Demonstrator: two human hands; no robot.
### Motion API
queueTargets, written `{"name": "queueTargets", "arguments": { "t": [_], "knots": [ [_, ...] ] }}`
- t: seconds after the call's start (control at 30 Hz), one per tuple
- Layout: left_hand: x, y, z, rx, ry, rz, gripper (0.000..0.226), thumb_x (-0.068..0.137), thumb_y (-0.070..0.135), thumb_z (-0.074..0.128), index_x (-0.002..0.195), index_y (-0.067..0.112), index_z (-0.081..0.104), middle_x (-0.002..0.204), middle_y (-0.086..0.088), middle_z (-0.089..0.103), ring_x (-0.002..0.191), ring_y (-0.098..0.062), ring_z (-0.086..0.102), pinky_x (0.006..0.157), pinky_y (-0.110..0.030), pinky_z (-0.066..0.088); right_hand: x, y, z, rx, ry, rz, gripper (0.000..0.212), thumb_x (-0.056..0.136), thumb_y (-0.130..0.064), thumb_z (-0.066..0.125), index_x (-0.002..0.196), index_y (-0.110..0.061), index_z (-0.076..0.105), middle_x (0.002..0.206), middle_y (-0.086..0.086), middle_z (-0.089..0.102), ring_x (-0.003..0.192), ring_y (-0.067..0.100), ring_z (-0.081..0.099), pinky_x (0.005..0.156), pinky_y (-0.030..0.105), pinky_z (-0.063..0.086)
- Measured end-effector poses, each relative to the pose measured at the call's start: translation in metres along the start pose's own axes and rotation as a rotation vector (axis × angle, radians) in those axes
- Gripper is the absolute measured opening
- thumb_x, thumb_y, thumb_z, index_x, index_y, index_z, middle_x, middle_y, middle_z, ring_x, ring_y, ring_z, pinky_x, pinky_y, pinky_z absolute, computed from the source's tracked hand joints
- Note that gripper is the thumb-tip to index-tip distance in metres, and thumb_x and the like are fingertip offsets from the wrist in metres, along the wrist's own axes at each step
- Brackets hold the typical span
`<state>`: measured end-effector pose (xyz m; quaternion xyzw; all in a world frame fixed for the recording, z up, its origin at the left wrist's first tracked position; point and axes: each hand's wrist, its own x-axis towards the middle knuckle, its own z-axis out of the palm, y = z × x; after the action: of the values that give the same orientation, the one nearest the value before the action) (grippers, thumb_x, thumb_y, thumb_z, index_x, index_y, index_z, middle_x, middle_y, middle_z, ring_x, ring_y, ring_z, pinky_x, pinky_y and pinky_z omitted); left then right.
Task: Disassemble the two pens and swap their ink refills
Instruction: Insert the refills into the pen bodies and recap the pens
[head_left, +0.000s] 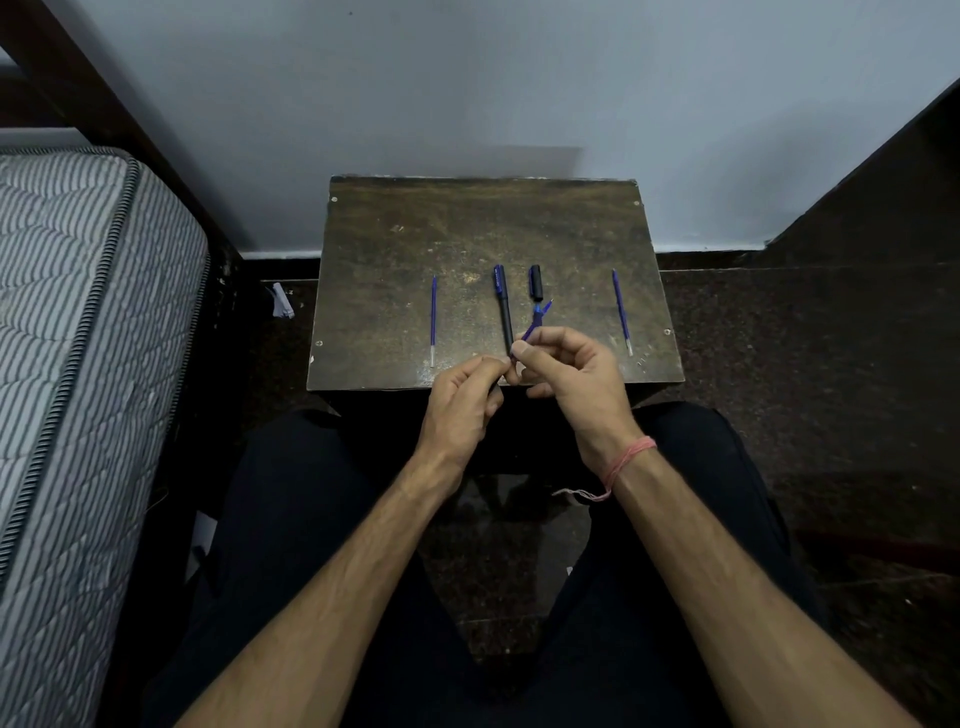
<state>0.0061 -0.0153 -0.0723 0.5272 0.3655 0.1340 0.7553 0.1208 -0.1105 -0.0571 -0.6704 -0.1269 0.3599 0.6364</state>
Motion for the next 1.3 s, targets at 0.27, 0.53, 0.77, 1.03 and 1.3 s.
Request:
{"name": "queueTargets", "arguments": {
  "t": [0.27, 0.53, 0.77, 1.03, 1.3],
  "knots": [
    [-0.001, 0.003, 0.002, 0.011, 0.026, -0.009, 0.032, 0.113, 0.024, 0.058, 0.086, 0.013, 0.071, 0.051, 0.008, 0.042, 0.04, 0.0, 0.031, 0.04, -0.013, 0.026, 0.001, 0.003, -0.005, -0.013, -0.075, 0.007, 0.01, 0.1, -0.015, 0.081, 0.109, -0.015, 0.078, 0.089, 0.003, 0.08, 0.081, 0.011, 0.076, 0.068, 0.02, 0.058],
    [-0.003, 0.005, 0.003, -0.009, 0.003, 0.009, 0.03, 0.101, 0.036, 0.063, 0.074, 0.024, 0.072, 0.054, 0.006, 0.04, 0.041, -0.002, 0.03, 0.039, -0.014, 0.025, 0.005, -0.003, -0.006, 0.278, -0.002, 0.003, 0.01, 0.106, -0.005, 0.07, 0.115, -0.006, 0.074, 0.098, 0.009, 0.082, 0.083, 0.015, 0.077, 0.074, 0.027, 0.065],
    [-0.003, 0.004, 0.0, -0.085, -0.055, 0.023, 0.049, 0.106, 0.042, 0.04, 0.078, 0.025, 0.077, 0.056, 0.007, 0.042, 0.041, -0.001, 0.029, 0.039, -0.015, 0.023, 0.02, -0.014, -0.008, 0.312, 0.099, -0.058, 0.01, 0.106, -0.004, 0.069, 0.114, -0.007, 0.075, 0.096, 0.008, 0.081, 0.082, 0.013, 0.077, 0.077, 0.027, 0.067],
    [-0.005, 0.005, 0.0, -0.209, -0.006, 0.053, 0.05, 0.089, 0.034, 0.037, 0.053, 0.017, 0.067, 0.044, 0.004, 0.036, 0.04, -0.007, 0.023, 0.042, -0.023, 0.016, 0.051, -0.014, 0.041, -0.215, 0.064, -0.006, 0.018, 0.09, -0.007, 0.09, 0.103, -0.007, 0.078, 0.076, 0.007, 0.083, 0.065, 0.018, 0.08, 0.07, 0.034, 0.068],
    [-0.004, 0.01, -0.007, -0.3, 0.124, 0.125, 0.041, 0.088, 0.033, 0.039, 0.057, 0.012, 0.056, 0.048, 0.003, 0.038, 0.041, -0.005, 0.026, 0.042, -0.021, 0.018, 0.066, -0.004, 0.075, -0.629, 0.09, -0.037, 0.02, 0.079, -0.023, 0.1, 0.091, -0.018, 0.085, 0.076, -0.003, 0.082, 0.082, 0.007, 0.081, 0.092, 0.031, 0.064]
  ]
}}
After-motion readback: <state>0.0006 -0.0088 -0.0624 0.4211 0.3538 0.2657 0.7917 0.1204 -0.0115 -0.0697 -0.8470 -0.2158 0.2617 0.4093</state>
